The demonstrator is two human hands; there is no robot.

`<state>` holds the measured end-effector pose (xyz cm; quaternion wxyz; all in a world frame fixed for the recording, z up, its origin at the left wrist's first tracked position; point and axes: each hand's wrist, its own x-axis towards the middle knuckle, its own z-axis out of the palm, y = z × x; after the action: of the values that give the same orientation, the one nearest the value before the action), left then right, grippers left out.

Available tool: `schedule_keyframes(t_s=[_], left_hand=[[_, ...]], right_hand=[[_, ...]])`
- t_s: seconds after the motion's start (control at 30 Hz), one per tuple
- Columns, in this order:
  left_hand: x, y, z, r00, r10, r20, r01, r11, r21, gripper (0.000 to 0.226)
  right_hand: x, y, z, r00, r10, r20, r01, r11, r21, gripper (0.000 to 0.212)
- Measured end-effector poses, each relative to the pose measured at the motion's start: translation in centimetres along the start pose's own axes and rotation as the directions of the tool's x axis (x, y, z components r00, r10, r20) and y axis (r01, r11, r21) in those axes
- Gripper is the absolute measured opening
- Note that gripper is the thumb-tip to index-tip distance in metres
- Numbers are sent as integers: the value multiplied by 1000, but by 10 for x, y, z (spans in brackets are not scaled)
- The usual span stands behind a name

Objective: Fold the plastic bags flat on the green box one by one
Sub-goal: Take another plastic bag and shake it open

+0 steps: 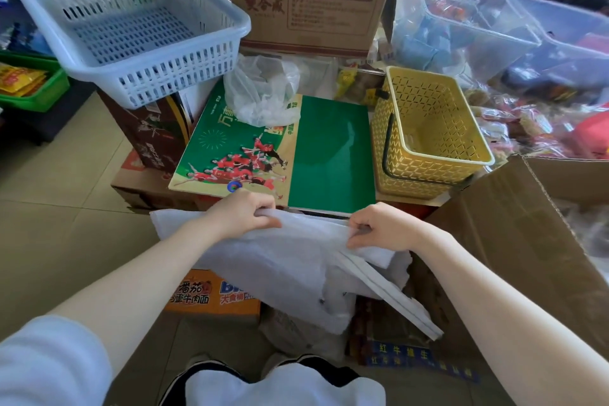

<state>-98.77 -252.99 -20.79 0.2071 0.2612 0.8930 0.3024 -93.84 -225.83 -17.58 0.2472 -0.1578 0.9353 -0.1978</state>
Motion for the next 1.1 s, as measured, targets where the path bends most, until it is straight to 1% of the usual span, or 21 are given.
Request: schedule_keyframes(t_s=[0.03,0.1,0.13,0.2,0.27,0.3,0.33,0.4,0.43,0.47,0.53,0.57,0.63,0.7,0.77,0.83,0.87,0.93,1.0,1.03,1.1], left_hand=[[-2,-4,1,1000,-10,4,10,1000,23,35],[-3,-11,4,1000,-23,6,23,998,61,39],[-3,-13,4,1000,-31,-4,31,997,76,41],[-2,-15,3,999,-45,-31,48,990,130,38],[0,-11,0,998,-30,-55,41,979,199,34],[1,-7,-2,998,-10,-60,24,972,233,33],[3,-1,-4,998,21,-62,-4,965,261,34],[6,12,-7,993,99,-65,-74,949,305,38],[8,18,-7,988,138,-72,-109,942,317,38],[9,23,-8,981,176,-86,-141,938,317,37],[10,27,-11,968,223,-116,-178,934,308,32],[9,26,-13,967,222,-123,-174,933,316,31],[7,17,-16,979,169,-115,-123,935,334,32],[5,-1,-18,996,43,-75,-15,942,336,33],[0,-21,-18,995,-100,-18,100,939,328,38],[-4,-41,-19,978,-210,14,200,946,256,35],[-4,-50,-21,970,-244,0,241,957,159,31],[-1,-60,-26,954,-281,-99,269,955,-125,21],[8,-58,-33,930,-312,-197,215,892,-397,19],[14,-54,-37,920,-327,-216,185,848,-497,20],[31,-51,-50,898,-368,-241,162,786,-596,26]], right_hand=[[-1,3,3,1000,24,-4,-24,1000,-3,25],[1,7,7,989,109,-96,-105,994,42,30],[3,10,8,969,183,-167,-176,983,59,34],[7,15,9,897,346,-274,-359,933,3,36],[10,11,10,838,431,-336,-480,874,-76,25],[11,4,11,838,414,-356,-482,867,-128,22],[14,-4,12,857,358,-370,-446,875,-186,35],[21,-26,12,914,187,-359,-280,932,-230,66],[25,-38,12,938,94,-333,-179,956,-233,69],[30,-49,12,951,-1,-308,-73,971,-228,62],[39,-59,17,927,-149,-343,92,980,-176,33],[42,-59,18,908,-164,-386,123,984,-128,22],[43,-50,19,899,-78,-431,73,997,-29,16],[44,-36,22,907,38,-420,-18,999,51,14],[43,-18,24,902,152,-405,-106,985,135,12],[45,-4,24,874,258,-412,-187,961,206,12],[46,2,24,853,311,-419,-234,946,225,13],[53,10,21,811,387,-438,-317,921,226,17],[65,11,14,790,387,-476,-341,922,184,19],[74,9,8,785,367,-500,-342,928,145,19],[97,4,-10,772,292,-564,-330,943,37,18]])
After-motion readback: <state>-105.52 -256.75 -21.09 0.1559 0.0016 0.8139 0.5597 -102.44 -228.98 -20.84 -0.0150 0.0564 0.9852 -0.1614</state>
